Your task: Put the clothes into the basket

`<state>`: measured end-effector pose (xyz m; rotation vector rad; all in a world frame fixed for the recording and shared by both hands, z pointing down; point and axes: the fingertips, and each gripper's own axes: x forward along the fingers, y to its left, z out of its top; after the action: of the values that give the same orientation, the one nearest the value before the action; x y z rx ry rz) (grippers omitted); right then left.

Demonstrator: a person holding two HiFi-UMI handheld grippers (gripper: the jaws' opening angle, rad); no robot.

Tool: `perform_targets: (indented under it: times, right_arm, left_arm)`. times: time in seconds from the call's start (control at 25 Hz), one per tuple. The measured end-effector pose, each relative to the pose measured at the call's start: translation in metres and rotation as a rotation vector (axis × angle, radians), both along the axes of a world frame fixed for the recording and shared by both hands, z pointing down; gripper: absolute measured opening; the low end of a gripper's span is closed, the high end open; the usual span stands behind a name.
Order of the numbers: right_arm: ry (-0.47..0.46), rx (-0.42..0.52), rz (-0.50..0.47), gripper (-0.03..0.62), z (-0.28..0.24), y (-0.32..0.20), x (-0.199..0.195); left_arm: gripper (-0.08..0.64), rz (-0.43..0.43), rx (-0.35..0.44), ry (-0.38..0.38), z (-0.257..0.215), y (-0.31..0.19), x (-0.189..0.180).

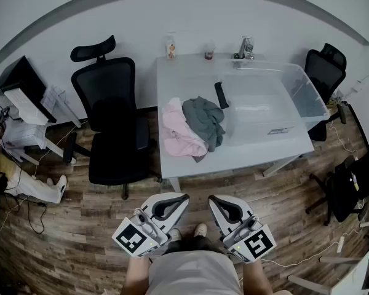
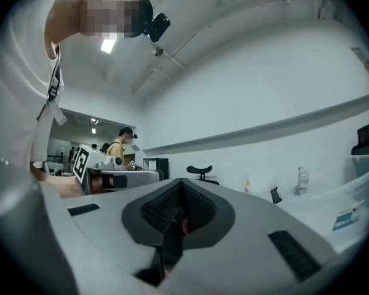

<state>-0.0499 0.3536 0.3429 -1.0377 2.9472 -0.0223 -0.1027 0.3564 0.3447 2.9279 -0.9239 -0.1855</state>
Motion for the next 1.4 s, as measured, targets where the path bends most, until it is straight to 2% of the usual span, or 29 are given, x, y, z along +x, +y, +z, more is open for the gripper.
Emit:
perform_targets:
  times: [0.12, 0.44, 0.64, 0.76, 0.92, 1.08, 1.4]
  right_arm:
    - [0.002, 0.004, -0.003, 0.003, 0.0, -0.004, 0.004]
    - [-0.036, -0.008, 0.008, 0.003, -0.001, -0.021, 0.023]
    - [-0.011, 0.006, -0.02, 0.003, 0.001, -0.031, 0.029]
    - [-0.011, 0.006, -0.033, 0.003, 0.001, -0.037, 0.031]
    - [-0.011, -0.002, -0.037, 0.003, 0.001, -0.05, 0.032]
    - [-0.008, -0.008, -0.039, 0.003, 0.005, -0.064, 0.029]
    - [0.0, -0.017, -0.008, 0.003, 0.011, -0.106, 0.015]
  left_arm:
    - [0.0, -0.007, 0.057, 0.005, -0.003, -0.005, 0.003]
    - [0.0, -0.024, 0.014, -0.019, -0.001, -0.017, 0.02]
    - [0.0, -0.057, 0.078, -0.023, -0.007, -0.029, 0.027]
    - [0.0, -0.066, 0.05, -0.027, -0.006, -0.033, 0.031]
    - [0.0, -0.078, 0.067, -0.029, -0.006, -0.045, 0.031]
    - [0.0, -0.076, 0.003, -0.034, -0.001, -0.057, 0.031]
    - [0.0, -0.05, 0.0, -0.054, 0.008, -0.099, 0.019]
